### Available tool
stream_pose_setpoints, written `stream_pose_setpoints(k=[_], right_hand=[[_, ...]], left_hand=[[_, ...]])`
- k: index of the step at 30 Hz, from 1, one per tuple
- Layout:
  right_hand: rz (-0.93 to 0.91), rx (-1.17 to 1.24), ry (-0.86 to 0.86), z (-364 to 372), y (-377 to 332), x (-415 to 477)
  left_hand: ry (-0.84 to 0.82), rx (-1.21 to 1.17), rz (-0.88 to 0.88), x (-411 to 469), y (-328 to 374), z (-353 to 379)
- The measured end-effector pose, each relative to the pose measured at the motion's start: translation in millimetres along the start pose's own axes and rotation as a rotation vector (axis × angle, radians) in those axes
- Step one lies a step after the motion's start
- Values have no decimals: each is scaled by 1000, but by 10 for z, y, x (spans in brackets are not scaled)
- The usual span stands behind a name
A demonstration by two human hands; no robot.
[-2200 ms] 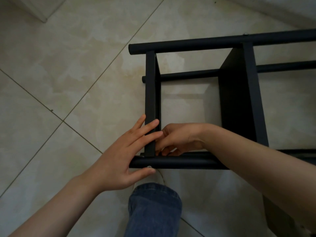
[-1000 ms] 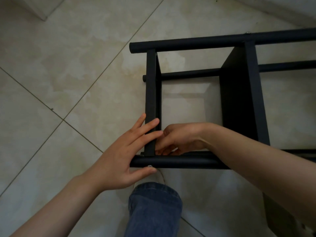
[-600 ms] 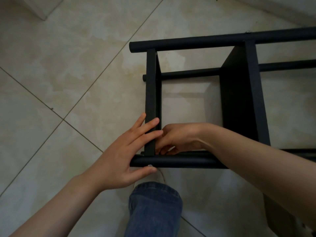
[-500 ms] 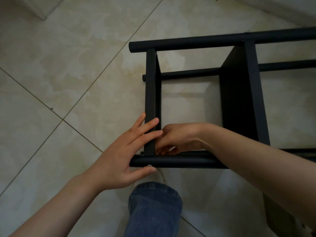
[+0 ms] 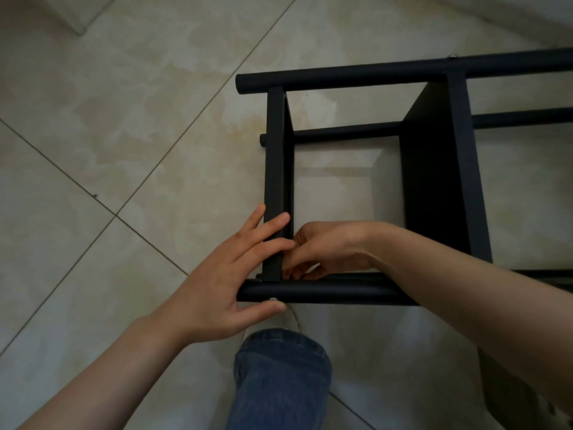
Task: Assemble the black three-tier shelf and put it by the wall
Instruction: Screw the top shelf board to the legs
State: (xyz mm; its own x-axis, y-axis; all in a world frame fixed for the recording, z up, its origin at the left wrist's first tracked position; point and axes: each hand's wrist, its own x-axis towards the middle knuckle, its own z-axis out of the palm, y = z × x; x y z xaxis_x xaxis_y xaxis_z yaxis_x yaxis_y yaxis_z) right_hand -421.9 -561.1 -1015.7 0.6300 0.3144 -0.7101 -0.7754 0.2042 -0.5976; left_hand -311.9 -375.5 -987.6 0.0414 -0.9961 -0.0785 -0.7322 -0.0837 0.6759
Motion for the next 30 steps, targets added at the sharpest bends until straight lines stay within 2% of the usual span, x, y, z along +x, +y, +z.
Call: stream_pose_setpoints(k=[19,23,30], right_hand=[[-32,-53,27,20,-6,-26],[-51,-85,18,22,-7,-97],[-114,-242,132,95,-35,-341]], left_hand=[[43,-20,-26,-35,-2,53],[143,-184,-210,-141,76,139],[307,-736,-582,-231,208,376]])
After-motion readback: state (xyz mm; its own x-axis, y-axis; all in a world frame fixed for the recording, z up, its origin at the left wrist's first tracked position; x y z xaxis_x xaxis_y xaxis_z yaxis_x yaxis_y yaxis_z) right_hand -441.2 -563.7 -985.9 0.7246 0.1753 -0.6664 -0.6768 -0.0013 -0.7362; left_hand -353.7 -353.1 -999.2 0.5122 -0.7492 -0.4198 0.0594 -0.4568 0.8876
